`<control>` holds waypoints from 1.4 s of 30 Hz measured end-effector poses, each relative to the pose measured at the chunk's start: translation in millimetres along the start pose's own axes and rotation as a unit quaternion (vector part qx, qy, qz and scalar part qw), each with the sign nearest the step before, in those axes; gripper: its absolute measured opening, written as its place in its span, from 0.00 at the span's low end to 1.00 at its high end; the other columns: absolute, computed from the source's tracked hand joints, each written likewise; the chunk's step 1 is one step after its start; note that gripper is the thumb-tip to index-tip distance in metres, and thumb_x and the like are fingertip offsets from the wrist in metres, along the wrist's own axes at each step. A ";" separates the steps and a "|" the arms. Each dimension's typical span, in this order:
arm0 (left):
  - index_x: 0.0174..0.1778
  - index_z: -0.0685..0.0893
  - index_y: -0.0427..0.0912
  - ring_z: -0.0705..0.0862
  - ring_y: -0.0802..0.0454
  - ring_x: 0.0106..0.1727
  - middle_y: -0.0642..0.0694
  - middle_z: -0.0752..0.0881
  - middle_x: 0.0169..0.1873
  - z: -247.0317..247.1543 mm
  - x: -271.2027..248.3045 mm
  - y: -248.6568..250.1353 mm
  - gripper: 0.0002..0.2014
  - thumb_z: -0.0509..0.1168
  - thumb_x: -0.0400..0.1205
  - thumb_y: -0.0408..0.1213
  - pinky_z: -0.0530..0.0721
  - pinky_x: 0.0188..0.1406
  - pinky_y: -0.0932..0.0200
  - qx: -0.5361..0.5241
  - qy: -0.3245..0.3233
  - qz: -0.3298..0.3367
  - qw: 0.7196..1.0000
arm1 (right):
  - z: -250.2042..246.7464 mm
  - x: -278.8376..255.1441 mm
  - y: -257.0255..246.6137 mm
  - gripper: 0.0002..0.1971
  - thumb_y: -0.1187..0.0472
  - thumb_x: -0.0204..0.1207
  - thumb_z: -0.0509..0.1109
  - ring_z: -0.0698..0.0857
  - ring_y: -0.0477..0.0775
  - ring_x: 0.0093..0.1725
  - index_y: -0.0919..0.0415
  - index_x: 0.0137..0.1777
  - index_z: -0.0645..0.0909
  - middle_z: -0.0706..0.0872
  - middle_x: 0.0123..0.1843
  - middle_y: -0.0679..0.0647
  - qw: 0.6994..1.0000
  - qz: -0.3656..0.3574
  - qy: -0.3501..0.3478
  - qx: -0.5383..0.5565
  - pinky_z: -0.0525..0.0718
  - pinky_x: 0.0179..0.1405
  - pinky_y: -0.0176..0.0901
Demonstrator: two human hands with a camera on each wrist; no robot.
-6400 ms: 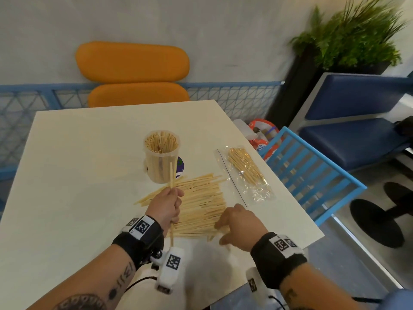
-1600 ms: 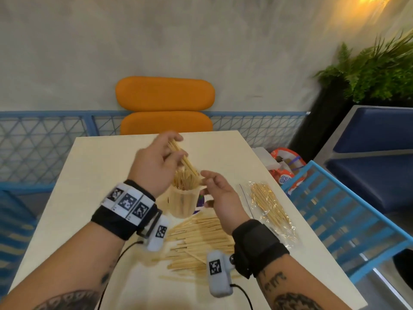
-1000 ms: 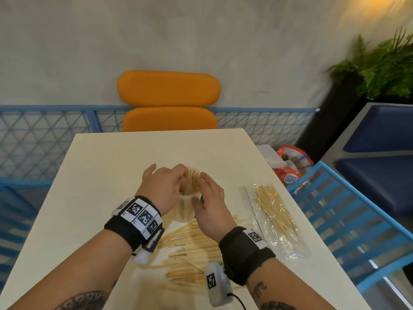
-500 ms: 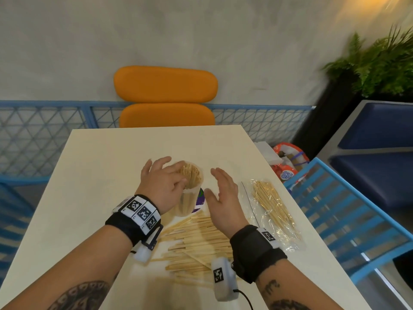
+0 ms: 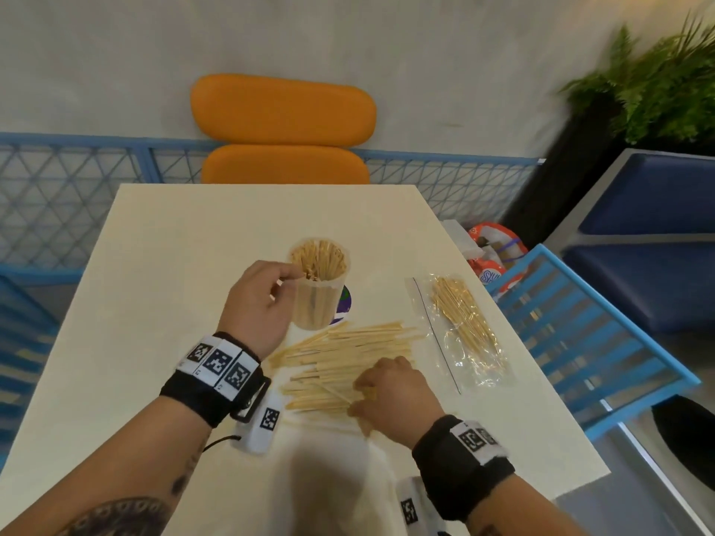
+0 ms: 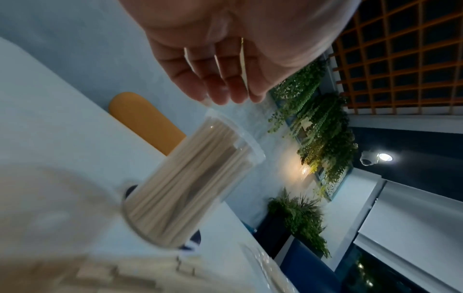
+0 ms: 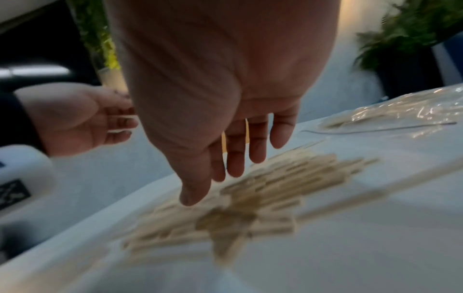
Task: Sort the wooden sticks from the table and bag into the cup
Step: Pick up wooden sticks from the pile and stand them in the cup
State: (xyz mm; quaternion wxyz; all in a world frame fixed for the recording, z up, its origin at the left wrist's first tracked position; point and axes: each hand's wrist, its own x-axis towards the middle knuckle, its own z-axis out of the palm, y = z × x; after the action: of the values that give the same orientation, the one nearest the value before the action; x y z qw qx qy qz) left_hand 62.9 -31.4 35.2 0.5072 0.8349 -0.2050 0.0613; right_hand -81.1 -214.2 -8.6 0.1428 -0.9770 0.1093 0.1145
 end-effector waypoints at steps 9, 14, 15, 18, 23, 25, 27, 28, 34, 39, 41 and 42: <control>0.50 0.84 0.61 0.83 0.63 0.44 0.62 0.85 0.51 31.7 -63.1 -18.2 0.10 0.64 0.86 0.37 0.76 0.46 0.71 -0.001 -0.122 -0.075 0.990 | 18.4 1.1 -8.3 0.11 0.54 0.83 0.65 0.78 0.57 0.62 0.51 0.57 0.88 0.85 0.57 0.52 0.995 -0.024 0.031 -0.093 0.76 0.58 0.50; 0.50 0.86 0.58 0.81 0.67 0.37 0.58 0.87 0.45 24.7 -73.2 -14.1 0.09 0.65 0.85 0.37 0.74 0.37 0.77 -0.038 -0.084 -0.116 0.989 | 4.0 4.1 -6.8 0.12 0.58 0.84 0.63 0.78 0.57 0.58 0.49 0.57 0.88 0.75 0.44 0.49 0.994 -0.019 0.022 -0.110 0.74 0.54 0.48; 0.50 0.86 0.58 0.81 0.65 0.36 0.57 0.87 0.43 21.3 -72.8 -12.3 0.09 0.65 0.85 0.36 0.74 0.35 0.77 -0.047 -0.073 -0.123 0.989 | -0.2 3.9 -6.3 0.12 0.59 0.84 0.62 0.78 0.56 0.57 0.49 0.56 0.88 0.74 0.44 0.48 0.994 -0.015 0.024 -0.106 0.74 0.53 0.49; 0.50 0.85 0.59 0.83 0.59 0.40 0.58 0.88 0.44 12.0 -70.0 -6.1 0.10 0.64 0.86 0.36 0.75 0.39 0.73 -0.069 -0.046 -0.141 0.987 | -11.7 2.5 -3.6 0.11 0.55 0.85 0.63 0.80 0.55 0.52 0.50 0.50 0.88 0.78 0.41 0.48 0.998 0.017 0.047 -0.040 0.79 0.50 0.47; 0.50 0.85 0.56 0.87 0.49 0.43 0.55 0.90 0.42 19.8 -67.9 7.1 0.07 0.64 0.86 0.38 0.86 0.46 0.53 -0.158 -0.060 -0.212 0.963 | -34.0 -6.2 -4.6 0.12 0.53 0.80 0.72 0.76 0.46 0.30 0.59 0.41 0.90 0.82 0.31 0.52 0.952 0.072 0.095 0.284 0.75 0.33 0.41; 0.53 0.87 0.52 0.90 0.51 0.49 0.55 0.92 0.46 30.5 -69.8 18.2 0.07 0.63 0.87 0.40 0.89 0.51 0.50 -0.214 -0.125 -0.237 0.939 | -41.1 -11.3 -14.6 0.11 0.54 0.80 0.73 0.80 0.43 0.32 0.59 0.42 0.91 0.88 0.35 0.55 0.931 0.056 0.082 0.350 0.78 0.36 0.35; 0.54 0.89 0.48 0.90 0.53 0.54 0.51 0.92 0.51 41.7 -70.7 27.3 0.10 0.62 0.88 0.41 0.88 0.56 0.51 -0.262 -0.170 -0.247 0.917 | -43.5 -13.4 -23.8 0.09 0.58 0.80 0.74 0.82 0.41 0.33 0.63 0.45 0.92 0.90 0.37 0.54 0.910 0.036 0.071 0.407 0.80 0.38 0.32; 0.54 0.90 0.47 0.89 0.53 0.54 0.48 0.92 0.51 45.8 -70.8 31.2 0.10 0.62 0.89 0.41 0.88 0.56 0.53 -0.288 -0.177 -0.252 0.907 | -42.6 -12.3 -26.1 0.09 0.60 0.80 0.74 0.82 0.39 0.33 0.65 0.45 0.92 0.90 0.37 0.50 0.900 0.032 0.068 0.429 0.81 0.38 0.33; 0.49 0.85 0.37 0.89 0.56 0.43 0.44 0.92 0.51 49.7 -70.8 33.2 0.14 0.55 0.92 0.36 0.86 0.46 0.56 -0.414 -0.117 -0.328 0.841 | -37.5 -10.5 -23.9 0.10 0.57 0.76 0.78 0.87 0.46 0.39 0.65 0.49 0.92 0.93 0.42 0.44 0.925 0.013 0.047 0.377 0.84 0.41 0.39; 0.46 0.77 0.39 0.82 0.44 0.37 0.43 0.80 0.34 35.1 -66.8 13.8 0.14 0.50 0.93 0.34 0.83 0.47 0.48 -0.442 -0.002 -0.368 0.818 | -28.8 11.5 -4.0 0.17 0.50 0.81 0.71 0.83 0.48 0.65 0.51 0.69 0.85 0.86 0.67 0.47 0.989 0.038 0.017 0.139 0.76 0.61 0.33; 0.47 0.77 0.40 0.72 0.50 0.30 0.45 0.74 0.31 33.3 -67.9 9.0 0.14 0.48 0.93 0.32 0.78 0.39 0.52 -0.427 0.011 -0.368 0.826 | -21.7 24.2 -2.8 0.17 0.50 0.81 0.70 0.81 0.55 0.66 0.46 0.69 0.84 0.82 0.67 0.51 0.999 0.029 -0.006 0.030 0.79 0.66 0.45; 0.48 0.77 0.40 0.69 0.51 0.29 0.45 0.72 0.30 33.2 -68.2 7.1 0.14 0.48 0.92 0.31 0.74 0.35 0.54 -0.422 0.011 -0.364 0.830 | -17.7 30.0 -3.8 0.15 0.51 0.81 0.70 0.80 0.56 0.65 0.46 0.66 0.85 0.82 0.63 0.51 1.000 0.016 -0.011 -0.015 0.80 0.65 0.49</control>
State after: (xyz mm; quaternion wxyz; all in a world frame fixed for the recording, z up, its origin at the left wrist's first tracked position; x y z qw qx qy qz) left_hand -5.5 -44.1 4.0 0.7980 0.5533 0.1133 -0.2105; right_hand -48.2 -221.4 1.3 0.1272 -0.9759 0.1217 0.1291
